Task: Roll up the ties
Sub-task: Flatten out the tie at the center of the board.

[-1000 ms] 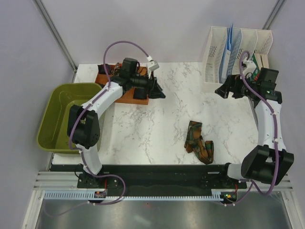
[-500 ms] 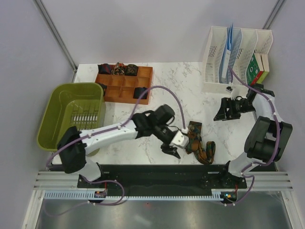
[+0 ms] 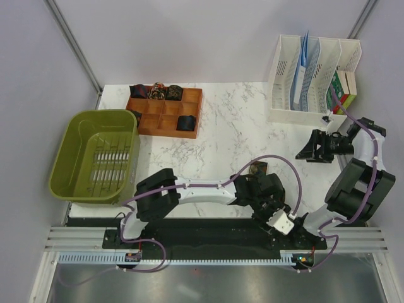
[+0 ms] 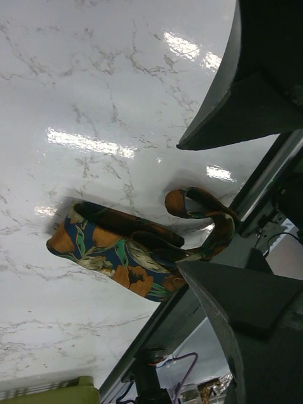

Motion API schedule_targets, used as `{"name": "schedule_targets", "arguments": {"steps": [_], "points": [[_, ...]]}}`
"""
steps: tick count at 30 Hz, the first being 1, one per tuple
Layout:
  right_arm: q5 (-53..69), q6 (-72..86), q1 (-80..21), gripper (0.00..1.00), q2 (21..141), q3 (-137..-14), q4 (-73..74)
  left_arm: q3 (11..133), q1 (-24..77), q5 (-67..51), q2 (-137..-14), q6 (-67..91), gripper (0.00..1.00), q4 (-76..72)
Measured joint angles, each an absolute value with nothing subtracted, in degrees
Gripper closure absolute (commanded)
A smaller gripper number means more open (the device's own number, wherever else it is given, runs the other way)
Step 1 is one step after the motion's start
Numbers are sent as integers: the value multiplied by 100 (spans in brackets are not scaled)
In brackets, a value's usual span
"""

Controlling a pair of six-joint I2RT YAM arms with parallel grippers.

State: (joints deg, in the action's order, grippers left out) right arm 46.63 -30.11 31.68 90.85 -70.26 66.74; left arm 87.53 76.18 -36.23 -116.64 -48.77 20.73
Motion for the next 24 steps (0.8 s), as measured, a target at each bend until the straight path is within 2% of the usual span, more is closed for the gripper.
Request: {"name": "schedule_targets", "arguments": {"steps": [4, 7, 13, 16, 19, 24], "points": [[4746, -3295, 3269, 23, 9098, -7118, 6969, 8958, 7651, -3129, -12116, -5164, 37, 1979], [4816, -3485, 3365, 23, 9105, -7124, 7177, 9032, 7620, -2825, -12422, -5323, 44, 1992], [4821, -3892, 3479, 23, 9107, -7124, 7487, 9142, 7594, -2412, -12606, -5577, 83, 2045], [4821, -4093, 3479, 23, 9107, -7124, 7585, 8980, 7623, -2281, -12405, -5570, 90, 2049], [4821, -4322, 3474, 24, 9107, -7124, 7627, 8628, 7494, -2296, -11885, -5422, 92, 2082], [4827, -4580, 3448, 25, 9133, -7124, 7688, 8346, 6718, -2899, -10427, -4569, 94, 2036]]}}
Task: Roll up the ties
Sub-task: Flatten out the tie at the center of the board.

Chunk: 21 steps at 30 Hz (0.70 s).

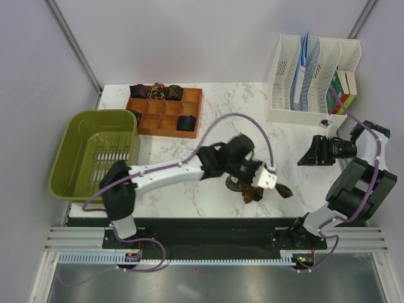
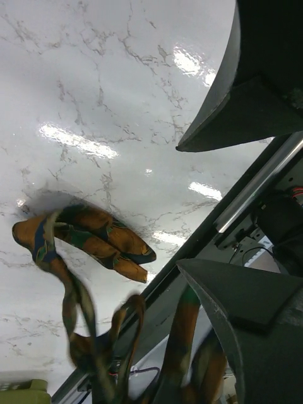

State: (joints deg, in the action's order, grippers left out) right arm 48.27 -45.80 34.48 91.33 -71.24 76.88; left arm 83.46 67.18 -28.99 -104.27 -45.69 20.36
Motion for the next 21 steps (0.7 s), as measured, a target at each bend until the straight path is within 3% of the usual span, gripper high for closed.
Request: {"name": "schedule_targets", "arguments": {"steps": [5, 10, 15, 21], "points": [[4864, -4713, 3181, 22, 9262, -7129, 7699, 7806, 5408, -3500, -8820, -3533, 95, 1559], [4829, -4366, 2292, 17, 9238, -7098, 7242, 6692, 4530, -3686, -7629, -2753, 94, 1236], [4698, -3535, 913, 9, 9118, -6862, 6219, 5618, 3889, -3763, -7144, -2228, 92, 1168], [4189, -2738, -777, 11, 8973, -6294, 5000, 4963, 3264, -3695, -7000, -1535, 92, 947]]}}
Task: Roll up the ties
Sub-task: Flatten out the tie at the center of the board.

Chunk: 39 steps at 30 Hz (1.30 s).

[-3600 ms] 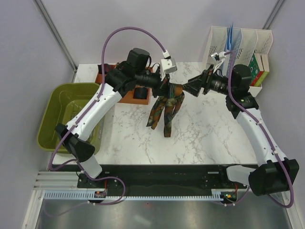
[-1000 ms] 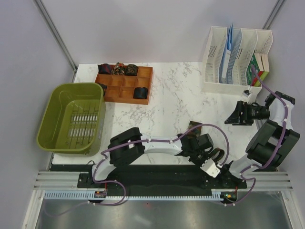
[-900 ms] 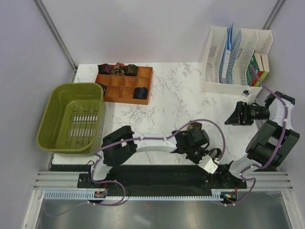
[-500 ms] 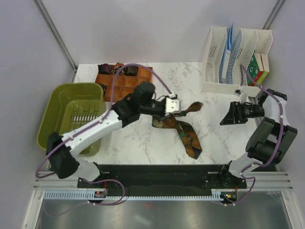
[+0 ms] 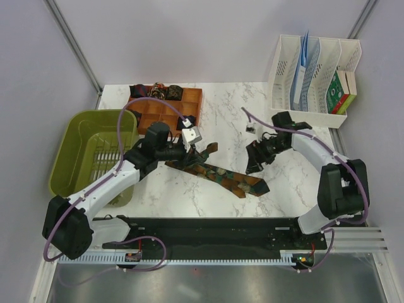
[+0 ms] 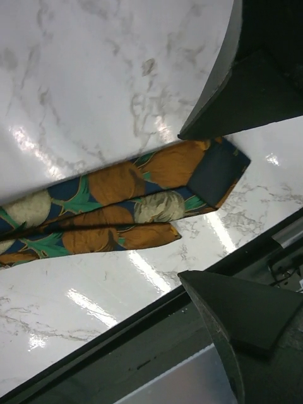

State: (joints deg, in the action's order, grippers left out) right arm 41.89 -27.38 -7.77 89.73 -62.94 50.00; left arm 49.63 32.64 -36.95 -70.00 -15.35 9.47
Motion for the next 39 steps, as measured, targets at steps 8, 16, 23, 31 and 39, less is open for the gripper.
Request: {"name": "schedule_targets", "arguments": {"steps": [8, 16, 23, 31, 39], "points": [[3148, -2447, -2451, 13, 8971, -6141, 3966, 4665, 2882, -3485, -6571, -788, 91, 657], [2523, -2589, -3181, 24, 9000, -5850, 3542, 4488, 2451, -3232, -6521, -193, 90, 589], [1909, -2696, -3627, 62, 9282, -5546, 3214, 4477, 2327, -3057, -6521, 51, 86, 604], [1621, -2956, -3653, 98, 9354, -5315, 3164, 4460, 2202, -3011, -6521, 333, 82, 650], [1667, -3426, -3083, 100, 9113, -5096, 3529, 4160, 2104, -3179, -6180, 707, 57, 558]]}}
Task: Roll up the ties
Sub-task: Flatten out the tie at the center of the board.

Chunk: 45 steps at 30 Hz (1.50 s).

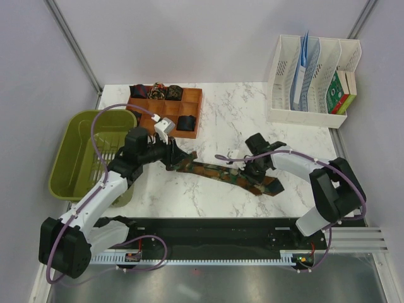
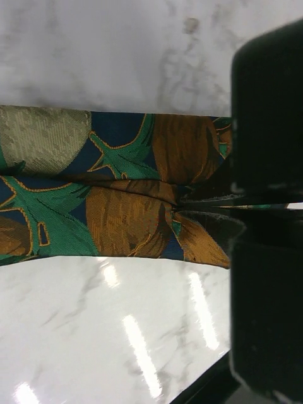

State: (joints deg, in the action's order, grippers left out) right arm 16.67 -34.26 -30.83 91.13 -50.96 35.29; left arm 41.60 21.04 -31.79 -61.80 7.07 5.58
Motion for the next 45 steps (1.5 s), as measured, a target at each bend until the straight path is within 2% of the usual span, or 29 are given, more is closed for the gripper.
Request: {"name": "schedule_targets", "arguments": {"steps": [3, 6, 11, 14, 16, 18, 24, 27, 31, 34, 35, 37, 41, 45], "points": [[1592, -3820, -2438, 100, 8873, -4904, 3955, 4021, 2102, -3229, -5959, 873, 45, 495], [1431, -4202, -1938, 100, 8731, -4818, 4405, 3907, 2097, -3214, -5793, 1044, 40, 497], [1288, -4823, -1406, 100, 8626, -4759, 5041, 3806, 2032, -3435, -5406, 777, 43, 637], [1284, -5050, -1201, 100, 8600, -4779, 5363, 4053, 2023, -4185, -5470, -370, 44, 1131], [1323, -5107, -1175, 100, 8600, -4862, 5577, 4617, 2174, -4733, -5907, -1448, 46, 1850], [1389, -5122, -1175, 100, 8608, -4989, 5725, 5157, 2567, -4786, -6466, -2139, 46, 2307], [1568, -5124, -1063, 100, 8705, -5186, 5867, 5824, 4322, -4075, -8090, -3124, 46, 2827], [1653, -5124, -996, 100, 8766, -5214, 5968, 5822, 4772, -3645, -8646, -3256, 48, 2867], [1686, -5124, -943, 100, 8853, -5293, 6020, 5822, 4984, -2985, -9231, -3461, 53, 2799], [1682, -5162, -897, 100, 8967, -5336, 6020, 5822, 5017, -2626, -9544, -3656, 71, 2766], [1669, -5181, -873, 100, 8997, -5339, 6020, 5822, 5022, -2532, -9609, -3715, 82, 2764], [1616, -5227, -821, 100, 9078, -5341, 6016, 5822, 5022, -2335, -9710, -3870, 89, 2827], [1415, -5360, -607, 100, 9286, -5352, 5953, 5824, 4814, -2298, -9550, -4193, 93, 3321], [1190, -5577, -248, 100, 9456, -5496, 5918, 5881, 4005, -2571, -8781, -4626, 96, 4244]]}}
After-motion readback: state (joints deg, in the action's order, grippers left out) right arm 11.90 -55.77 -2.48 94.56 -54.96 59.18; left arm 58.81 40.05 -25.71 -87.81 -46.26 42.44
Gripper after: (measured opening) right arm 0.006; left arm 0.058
